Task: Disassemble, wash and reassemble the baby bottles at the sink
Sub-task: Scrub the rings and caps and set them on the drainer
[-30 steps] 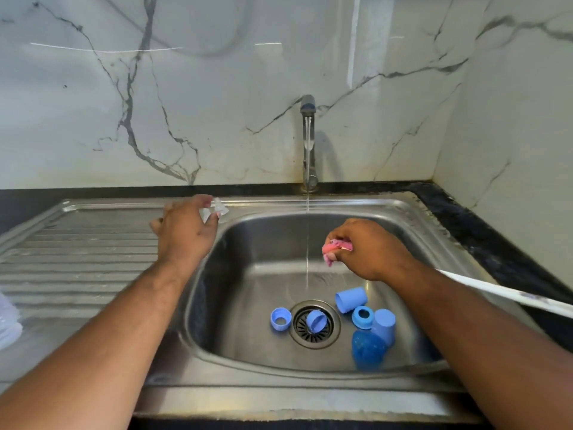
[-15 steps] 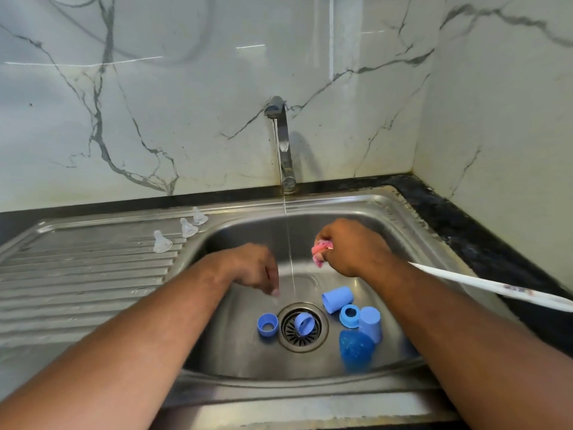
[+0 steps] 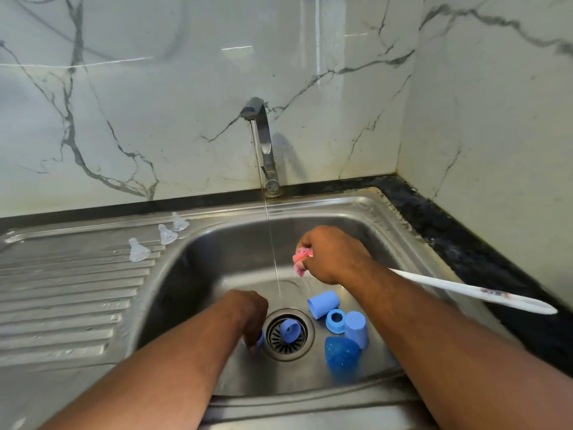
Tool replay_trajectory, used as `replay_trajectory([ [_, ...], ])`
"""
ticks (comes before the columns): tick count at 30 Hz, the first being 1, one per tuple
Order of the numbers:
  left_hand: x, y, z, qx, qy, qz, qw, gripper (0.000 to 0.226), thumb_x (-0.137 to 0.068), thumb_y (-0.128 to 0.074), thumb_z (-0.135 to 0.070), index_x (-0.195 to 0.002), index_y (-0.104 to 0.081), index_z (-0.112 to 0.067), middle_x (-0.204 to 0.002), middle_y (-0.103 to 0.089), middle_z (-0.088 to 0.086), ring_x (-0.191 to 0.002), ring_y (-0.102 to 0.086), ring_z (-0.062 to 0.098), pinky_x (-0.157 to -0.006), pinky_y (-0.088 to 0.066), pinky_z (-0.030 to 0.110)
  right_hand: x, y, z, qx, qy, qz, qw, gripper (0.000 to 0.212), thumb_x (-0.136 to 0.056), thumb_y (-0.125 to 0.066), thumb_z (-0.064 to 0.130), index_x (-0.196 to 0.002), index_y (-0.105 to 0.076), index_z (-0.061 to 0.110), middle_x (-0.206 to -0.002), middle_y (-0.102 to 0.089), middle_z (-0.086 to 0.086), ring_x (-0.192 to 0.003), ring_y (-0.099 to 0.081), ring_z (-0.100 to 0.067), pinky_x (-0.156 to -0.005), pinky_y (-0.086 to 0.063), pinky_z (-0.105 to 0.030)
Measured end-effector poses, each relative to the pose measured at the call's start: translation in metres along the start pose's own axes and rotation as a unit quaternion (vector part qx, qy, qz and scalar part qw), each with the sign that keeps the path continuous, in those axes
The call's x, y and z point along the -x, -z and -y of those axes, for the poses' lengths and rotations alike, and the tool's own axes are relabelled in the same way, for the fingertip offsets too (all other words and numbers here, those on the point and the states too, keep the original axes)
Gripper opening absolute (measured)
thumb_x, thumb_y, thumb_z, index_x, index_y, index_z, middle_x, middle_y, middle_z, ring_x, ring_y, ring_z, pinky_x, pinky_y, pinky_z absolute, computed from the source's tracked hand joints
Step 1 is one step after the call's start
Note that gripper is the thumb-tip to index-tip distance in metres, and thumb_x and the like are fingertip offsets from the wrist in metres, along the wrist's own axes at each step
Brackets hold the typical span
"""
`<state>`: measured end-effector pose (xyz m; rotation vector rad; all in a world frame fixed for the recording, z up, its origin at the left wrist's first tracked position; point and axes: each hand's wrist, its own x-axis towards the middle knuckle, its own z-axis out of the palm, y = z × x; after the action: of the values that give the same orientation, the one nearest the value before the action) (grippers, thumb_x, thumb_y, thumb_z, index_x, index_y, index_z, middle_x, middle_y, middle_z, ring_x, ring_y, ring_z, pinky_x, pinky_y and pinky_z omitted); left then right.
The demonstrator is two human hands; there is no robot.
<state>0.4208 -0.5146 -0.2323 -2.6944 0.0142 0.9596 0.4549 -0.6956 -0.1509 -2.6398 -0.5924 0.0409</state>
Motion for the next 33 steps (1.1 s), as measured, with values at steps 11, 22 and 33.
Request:
replay_trajectory([
  [11, -0.010, 0.026, 0.028, 0.497, 0.027, -0.326, 0.804, 0.011, -0.090, -0.074, -0.028, -0.087, -0.075, -0.017, -0.071, -0.066, -0.004, -0.070, -0.061, 0.013, -0.061, -0.044, 0.019, -0.002, 0.000, 0.000, -0.004, -0.005, -0.006, 1.000, 0.011, -0.079, -0.081, 0.026, -0.087, -0.076, 0.031, -0.084, -0.071, 0.012, -0.082, -0.064, -0.010, -0.074, -0.057, -0.033],
  [22, -0.010, 0.031, 0.028, 0.608, 0.036, -0.370, 0.702, 0.011, -0.095, -0.069, -0.025, -0.090, -0.073, -0.016, -0.075, -0.067, -0.003, -0.064, -0.056, 0.010, -0.060, -0.042, 0.022, -0.003, -0.004, 0.001, -0.010, 0.003, -0.007, 1.000, 0.007, -0.082, -0.079, 0.026, -0.085, -0.075, 0.031, -0.078, -0.069, 0.015, -0.076, -0.062, -0.003, -0.067, -0.052, -0.028],
  [33, 0.056, 0.054, 0.033, 0.862, -0.074, -0.214, 0.454, 0.018, -0.105, -0.049, -0.016, -0.109, -0.064, -0.009, -0.090, -0.073, 0.011, -0.082, -0.074, 0.023, -0.067, -0.053, 0.031, -0.003, 0.001, 0.000, 0.040, 0.006, -0.062, 0.997, 0.021, -0.096, -0.065, 0.031, -0.116, -0.060, 0.035, -0.108, -0.069, 0.006, -0.094, -0.060, -0.014, -0.075, -0.047, -0.030],
])
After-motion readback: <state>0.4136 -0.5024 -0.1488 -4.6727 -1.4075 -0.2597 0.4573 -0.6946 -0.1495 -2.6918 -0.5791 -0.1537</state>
